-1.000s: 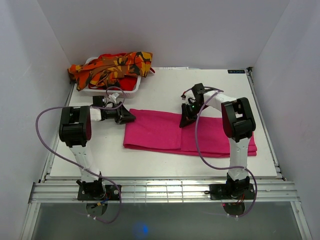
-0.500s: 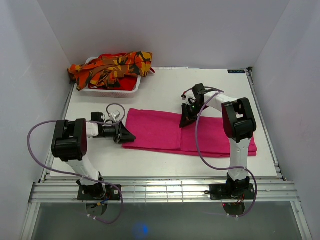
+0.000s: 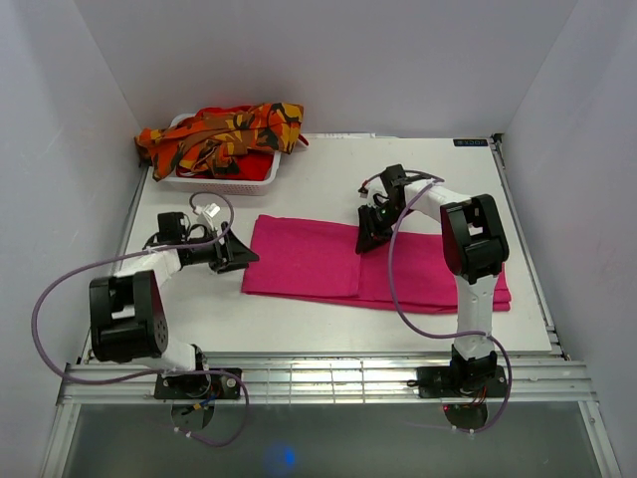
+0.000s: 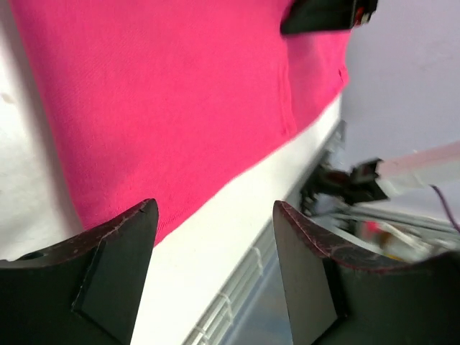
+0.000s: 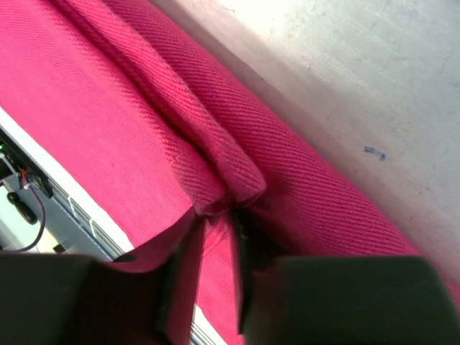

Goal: Fold and stack the trousers
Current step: Fold the trousers

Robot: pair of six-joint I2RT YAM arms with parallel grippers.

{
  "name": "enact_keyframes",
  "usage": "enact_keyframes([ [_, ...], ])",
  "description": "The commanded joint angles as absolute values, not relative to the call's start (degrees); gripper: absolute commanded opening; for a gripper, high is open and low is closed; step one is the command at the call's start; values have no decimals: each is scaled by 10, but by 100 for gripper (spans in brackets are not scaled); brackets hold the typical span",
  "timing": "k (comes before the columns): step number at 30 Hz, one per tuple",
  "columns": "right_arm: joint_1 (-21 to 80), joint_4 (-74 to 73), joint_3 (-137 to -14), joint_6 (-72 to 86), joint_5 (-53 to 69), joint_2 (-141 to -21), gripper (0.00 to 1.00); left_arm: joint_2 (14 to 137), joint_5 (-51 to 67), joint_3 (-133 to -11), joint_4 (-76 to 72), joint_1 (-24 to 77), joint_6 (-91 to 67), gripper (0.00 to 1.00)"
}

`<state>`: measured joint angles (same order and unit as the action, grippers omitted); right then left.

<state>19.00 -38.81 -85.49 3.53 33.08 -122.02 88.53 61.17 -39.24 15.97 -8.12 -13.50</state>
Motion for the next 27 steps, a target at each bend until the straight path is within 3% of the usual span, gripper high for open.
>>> enact_keyframes([
  [1, 188, -388, -872, -16, 249, -1221, 33, 807, 517, -434, 194, -96, -96, 76],
  [4, 185, -408, -887, -32, 233, -1202, 59, 840, 463, -482, 227, -99, -68, 74],
  [7, 180, -414, -887, -53, 222, -1164, 78, 909, 464, -509, 248, -102, -48, 70],
  [10, 169, -428, -876, -78, 211, -1117, 84, 959, 496, -509, 213, -101, -56, 68],
  [16, 94, -487, -830, -142, 226, -1029, 89, 1031, 562, -499, 95, -86, -109, 61],
  [27, -214, -567, -786, -244, 236, -1013, 88, 1138, 512, -550, -3, -40, -178, 57],
])
